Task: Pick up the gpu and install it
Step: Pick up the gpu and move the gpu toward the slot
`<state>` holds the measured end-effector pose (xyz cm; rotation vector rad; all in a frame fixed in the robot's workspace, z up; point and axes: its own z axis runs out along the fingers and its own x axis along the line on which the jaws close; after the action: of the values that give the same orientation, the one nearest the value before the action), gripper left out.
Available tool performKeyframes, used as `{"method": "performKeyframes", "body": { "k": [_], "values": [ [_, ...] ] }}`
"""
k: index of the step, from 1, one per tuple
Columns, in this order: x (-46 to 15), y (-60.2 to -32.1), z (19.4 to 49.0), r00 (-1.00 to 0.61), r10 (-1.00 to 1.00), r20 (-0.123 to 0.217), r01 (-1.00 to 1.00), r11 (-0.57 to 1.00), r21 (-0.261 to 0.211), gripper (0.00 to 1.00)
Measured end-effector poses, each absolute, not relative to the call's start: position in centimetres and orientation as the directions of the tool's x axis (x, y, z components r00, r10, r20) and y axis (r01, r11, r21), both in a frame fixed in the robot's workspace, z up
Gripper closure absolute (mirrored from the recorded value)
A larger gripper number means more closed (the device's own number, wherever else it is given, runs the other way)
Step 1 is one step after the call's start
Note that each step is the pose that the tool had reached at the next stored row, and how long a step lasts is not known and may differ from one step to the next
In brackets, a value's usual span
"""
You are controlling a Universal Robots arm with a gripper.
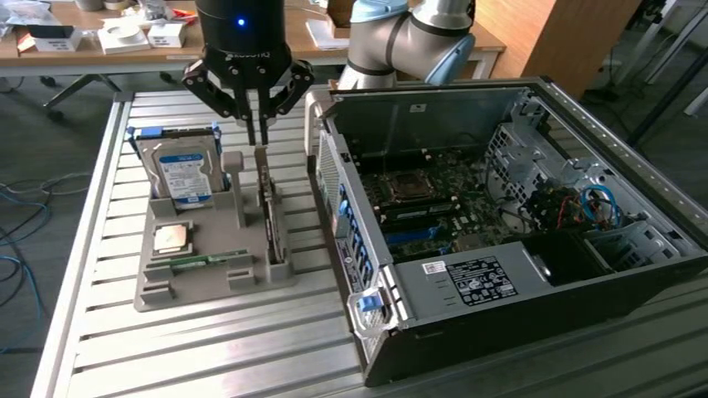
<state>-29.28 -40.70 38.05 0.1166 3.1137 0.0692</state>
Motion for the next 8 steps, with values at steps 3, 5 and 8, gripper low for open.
{"method": "performKeyframes", "body": {
  "k": [3, 5, 8],
  "values": [
    [-29.28, -40.70, 38.05, -0.997, 0.075, -0.023, 0.074, 0.996, 0.045, 0.71],
    [-29.28, -40.70, 38.05, -0.997, 0.075, -0.023, 0.074, 0.996, 0.045, 0.59],
    [-29.28, -40.70, 38.05, -0.997, 0.075, -0.023, 0.074, 0.996, 0.045, 0.53]
  ]
}}
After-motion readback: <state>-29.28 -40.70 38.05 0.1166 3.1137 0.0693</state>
